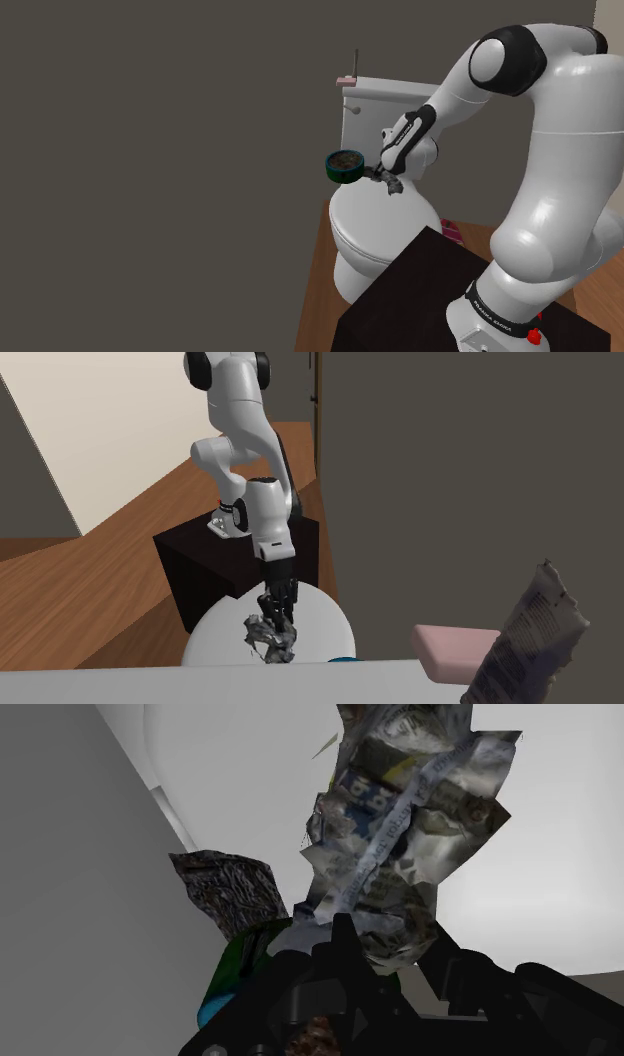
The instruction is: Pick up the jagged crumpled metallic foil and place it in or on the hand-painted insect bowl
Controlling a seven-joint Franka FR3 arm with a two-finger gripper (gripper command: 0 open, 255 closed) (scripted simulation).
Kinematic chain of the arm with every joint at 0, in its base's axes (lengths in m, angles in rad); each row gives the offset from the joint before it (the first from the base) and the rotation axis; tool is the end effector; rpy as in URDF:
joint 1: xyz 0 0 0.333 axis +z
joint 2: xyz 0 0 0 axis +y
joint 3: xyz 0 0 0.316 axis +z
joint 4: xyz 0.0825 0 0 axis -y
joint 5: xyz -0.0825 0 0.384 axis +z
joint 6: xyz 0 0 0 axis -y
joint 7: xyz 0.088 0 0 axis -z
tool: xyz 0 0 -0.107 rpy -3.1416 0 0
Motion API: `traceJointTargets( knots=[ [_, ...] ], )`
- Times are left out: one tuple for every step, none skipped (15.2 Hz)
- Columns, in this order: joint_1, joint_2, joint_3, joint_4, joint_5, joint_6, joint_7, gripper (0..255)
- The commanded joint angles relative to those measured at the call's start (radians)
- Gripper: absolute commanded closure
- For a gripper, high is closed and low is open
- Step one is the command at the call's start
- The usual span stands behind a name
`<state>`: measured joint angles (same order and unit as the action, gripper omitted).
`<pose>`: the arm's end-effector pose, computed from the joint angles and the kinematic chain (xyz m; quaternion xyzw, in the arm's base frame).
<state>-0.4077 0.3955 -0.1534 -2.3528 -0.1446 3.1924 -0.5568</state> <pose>0.4692 -0.2798 0.2123 0.9714 0.0812 0.1652 0.1503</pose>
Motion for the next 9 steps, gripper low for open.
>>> traceJointTargets(
  knots=[
    [0.0,-0.029,0.0,-0.006,-0.001,-0.023,-0.002,255],
    [-0.001,-0.043,0.001,-0.008,-0.001,-0.035,-0.003,255],
    [-0.001,-0.057,0.002,-0.01,-0.002,-0.047,-0.004,255],
    [-0.002,-0.07,0.002,-0.011,-0.002,-0.058,-0.006,255],
    [-0.002,-0.084,0.003,-0.013,-0.002,-0.07,-0.007,255],
    [-0.003,-0.097,0.004,-0.014,-0.002,-0.083,-0.008,255],
    [-0.004,-0.11,0.005,-0.015,-0.002,-0.095,-0.01,255],
    [-0.005,-0.124,0.006,-0.016,-0.002,-0.107,-0.011,255],
    [-0.005,-0.137,0.007,-0.016,-0.002,-0.12,-0.013,255]
  ],
)
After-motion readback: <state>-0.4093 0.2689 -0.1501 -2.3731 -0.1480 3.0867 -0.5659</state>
